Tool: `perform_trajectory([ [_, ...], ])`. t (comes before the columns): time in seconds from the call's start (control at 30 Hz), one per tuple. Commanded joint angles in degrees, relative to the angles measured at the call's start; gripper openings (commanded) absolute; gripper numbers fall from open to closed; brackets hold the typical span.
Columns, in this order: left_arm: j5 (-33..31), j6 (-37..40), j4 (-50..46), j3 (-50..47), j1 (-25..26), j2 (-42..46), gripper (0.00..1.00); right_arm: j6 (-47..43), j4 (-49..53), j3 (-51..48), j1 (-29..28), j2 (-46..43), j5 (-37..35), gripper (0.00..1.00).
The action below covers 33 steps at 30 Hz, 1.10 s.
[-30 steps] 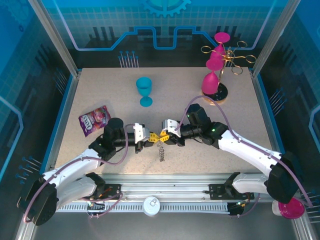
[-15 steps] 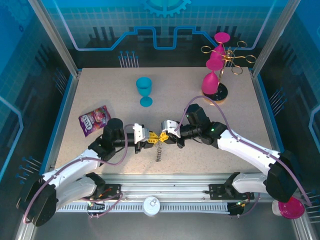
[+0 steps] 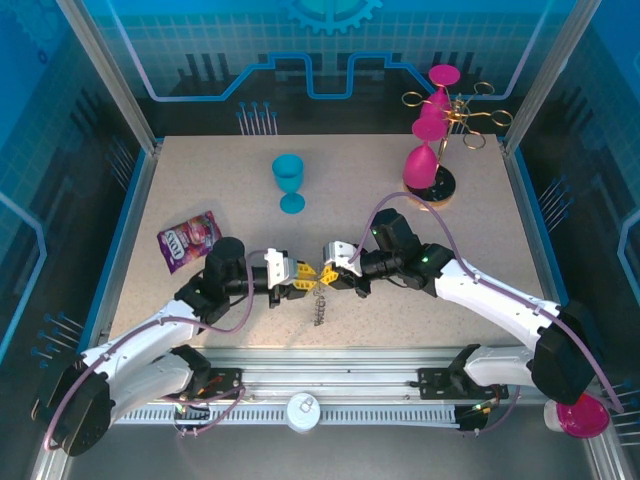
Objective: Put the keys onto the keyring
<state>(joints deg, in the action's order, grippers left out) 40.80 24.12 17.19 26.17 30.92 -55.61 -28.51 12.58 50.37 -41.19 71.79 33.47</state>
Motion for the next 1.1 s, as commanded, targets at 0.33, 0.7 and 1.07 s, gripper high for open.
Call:
perform_trajectory([
  [0.33, 0.5, 1.9, -2.3, 2.1, 0.2, -1.3, 0.09, 0.8, -1.0, 2.3, 0.3, -1.3, 2.9, 0.0],
  [0.7, 0.6, 1.8, -1.0, 2.5, 0.2, -1.8, 0.0, 1.6, -2.7, 2.5, -0.2, 0.5, 4.4, 0.0],
  [1.07, 1.6, 1.7, 0.9, 1.3, 0.2, -1.0, 0.0, 1.5, -4.0, 1.0, 0.4, 1.9, 5.1, 0.12],
])
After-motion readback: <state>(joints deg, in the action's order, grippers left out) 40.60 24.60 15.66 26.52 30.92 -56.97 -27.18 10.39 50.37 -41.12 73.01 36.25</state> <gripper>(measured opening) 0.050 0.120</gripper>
